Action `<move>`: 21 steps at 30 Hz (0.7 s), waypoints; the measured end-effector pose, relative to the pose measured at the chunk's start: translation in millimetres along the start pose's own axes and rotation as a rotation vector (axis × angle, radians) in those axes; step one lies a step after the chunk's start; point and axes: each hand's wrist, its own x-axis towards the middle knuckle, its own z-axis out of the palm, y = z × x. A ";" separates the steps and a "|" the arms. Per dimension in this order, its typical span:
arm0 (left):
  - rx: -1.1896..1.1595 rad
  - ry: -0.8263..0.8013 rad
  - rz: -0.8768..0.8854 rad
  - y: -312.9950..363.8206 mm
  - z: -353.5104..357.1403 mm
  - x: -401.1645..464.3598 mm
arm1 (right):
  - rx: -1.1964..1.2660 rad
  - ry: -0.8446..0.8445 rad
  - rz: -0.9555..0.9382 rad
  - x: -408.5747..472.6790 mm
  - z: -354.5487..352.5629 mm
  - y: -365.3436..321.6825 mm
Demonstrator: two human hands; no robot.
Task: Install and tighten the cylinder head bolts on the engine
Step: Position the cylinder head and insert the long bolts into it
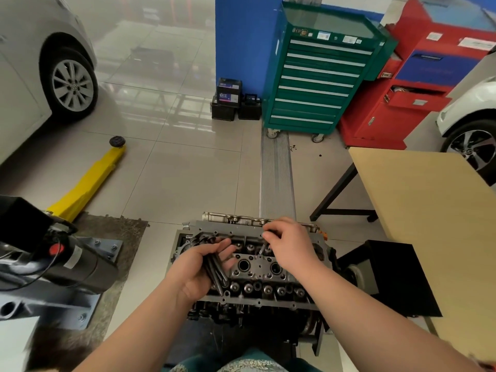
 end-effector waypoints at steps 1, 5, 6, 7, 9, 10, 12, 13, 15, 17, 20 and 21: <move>-0.005 -0.002 0.008 0.6 -0.9 -1.0 | -0.050 -0.011 -0.013 -0.6 3.2 1.7; -0.043 -0.017 0.029 3.1 -5.6 -3.7 | -0.092 -0.003 -0.014 -0.8 8.1 7.2; -0.054 -0.023 0.034 3.7 -6.7 -4.3 | -0.090 -0.001 -0.015 -0.1 8.4 7.2; -0.065 -0.027 0.039 4.1 -7.9 -4.5 | -0.085 0.000 -0.017 0.3 8.5 7.1; -0.081 -0.033 0.044 4.3 -10.1 -4.2 | -0.085 0.003 -0.024 1.3 9.4 5.9; -0.086 -0.036 0.046 4.1 -10.9 -3.9 | -0.089 0.002 -0.026 1.7 10.2 5.5; -0.096 -0.040 0.054 3.9 -12.2 -2.9 | -0.094 -0.003 -0.033 1.3 12.6 5.3; -0.103 -0.042 0.058 4.0 -12.9 -2.4 | -0.097 -0.006 -0.041 0.8 14.4 5.5; -0.113 -0.047 0.064 4.8 -13.6 -2.0 | -0.103 -0.013 -0.059 -1.0 17.8 6.8; -0.117 -0.052 0.073 5.4 -14.2 -2.3 | -0.121 -0.052 -0.051 -3.9 20.7 9.9; -0.116 -0.052 0.081 5.7 -16.2 -2.4 | -0.274 -0.201 0.023 -7.7 25.2 17.3; -0.110 -0.050 0.077 5.9 -17.1 -2.3 | -0.339 -0.233 0.046 -8.6 25.5 18.2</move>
